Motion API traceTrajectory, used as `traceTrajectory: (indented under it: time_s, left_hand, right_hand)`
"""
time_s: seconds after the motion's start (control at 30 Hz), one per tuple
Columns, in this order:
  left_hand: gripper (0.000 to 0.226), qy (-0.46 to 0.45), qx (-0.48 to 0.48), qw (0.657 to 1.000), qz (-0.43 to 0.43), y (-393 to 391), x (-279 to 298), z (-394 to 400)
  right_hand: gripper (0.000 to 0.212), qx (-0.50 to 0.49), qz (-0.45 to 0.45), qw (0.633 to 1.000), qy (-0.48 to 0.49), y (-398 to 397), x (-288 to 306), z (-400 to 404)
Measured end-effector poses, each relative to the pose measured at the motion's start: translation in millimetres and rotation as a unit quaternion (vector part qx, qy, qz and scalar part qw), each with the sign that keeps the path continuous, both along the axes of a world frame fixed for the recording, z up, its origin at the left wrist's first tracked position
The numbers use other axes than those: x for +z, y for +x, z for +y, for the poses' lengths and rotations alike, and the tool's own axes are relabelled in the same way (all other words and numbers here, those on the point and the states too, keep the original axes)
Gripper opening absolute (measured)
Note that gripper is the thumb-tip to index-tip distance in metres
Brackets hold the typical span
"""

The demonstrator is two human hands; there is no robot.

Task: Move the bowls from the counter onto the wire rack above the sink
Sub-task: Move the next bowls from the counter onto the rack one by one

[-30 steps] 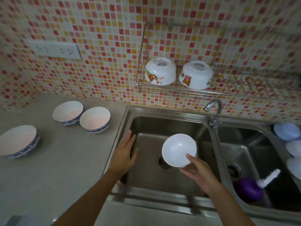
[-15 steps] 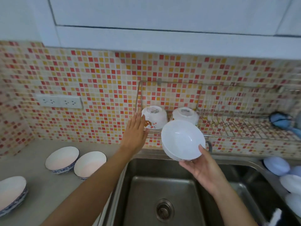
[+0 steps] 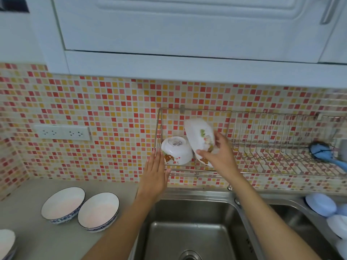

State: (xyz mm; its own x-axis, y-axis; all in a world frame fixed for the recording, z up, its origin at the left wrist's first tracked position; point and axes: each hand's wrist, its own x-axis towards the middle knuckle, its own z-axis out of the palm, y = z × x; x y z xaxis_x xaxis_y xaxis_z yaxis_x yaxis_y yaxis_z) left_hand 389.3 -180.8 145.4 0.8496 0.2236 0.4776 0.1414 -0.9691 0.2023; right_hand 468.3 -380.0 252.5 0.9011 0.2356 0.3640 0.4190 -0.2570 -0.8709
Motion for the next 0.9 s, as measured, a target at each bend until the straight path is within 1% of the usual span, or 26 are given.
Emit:
traceTrajectory:
  time_s: [0.07, 0.13, 0.23, 0.33, 0.5, 0.6, 0.73, 0.8, 0.9]
  left_hand:
    - [0.065, -0.006, -0.005, 1.0, -0.005, 0.2, -0.1, -0.5]
    - [0.064, -0.007, -0.001, 1.0, -0.001, 0.6, -0.8, -0.2]
    - [0.062, 0.0, 0.011, 1.0, -0.002, 1.7, -2.0, 0.3]
    - [0.062, 0.003, 0.014, 1.0, 0.007, 1.4, 0.0, -0.8]
    - [0.066, 0.008, 0.023, 1.0, 0.015, 1.0, 0.8, -1.6]
    - [0.064, 0.009, 0.027, 0.999, 0.014, 2.6, -1.1, -1.3]
    - [0.064, 0.003, 0.026, 1.0, 0.004, 4.7, -2.6, -0.2]
    - [0.062, 0.003, 0.023, 1.0, 0.001, 4.7, -3.9, 0.2]
    - [0.062, -0.004, 0.024, 1.0, 0.001, 4.4, -3.8, -0.5]
  right_hand:
    - [0.09, 0.007, -0.099, 0.988, -0.121, 12.6, -5.8, 12.4]
    - [0.091, 0.044, -0.148, 0.965, -0.211, 23.5, -14.0, 21.9]
    - [0.09, 0.066, -0.227, 0.915, -0.326, 37.4, -22.5, 33.7]
    - [0.092, 0.059, -0.281, 0.874, -0.392, 44.3, -22.2, 45.2]
    - [0.09, 0.076, -0.295, 0.851, -0.427, 56.2, -25.2, 61.1]
    - [0.091, 0.093, -0.28, 0.853, -0.431, 60.9, -33.3, 66.6]
    - [0.091, 0.108, -0.24, 0.879, -0.399, 67.9, -42.4, 65.3]
    - [0.085, 0.127, -0.216, 0.89, -0.38, 69.4, -45.8, 63.4]
    - [0.071, 0.136, -0.174, 0.923, -0.316, 68.8, -49.2, 61.1]
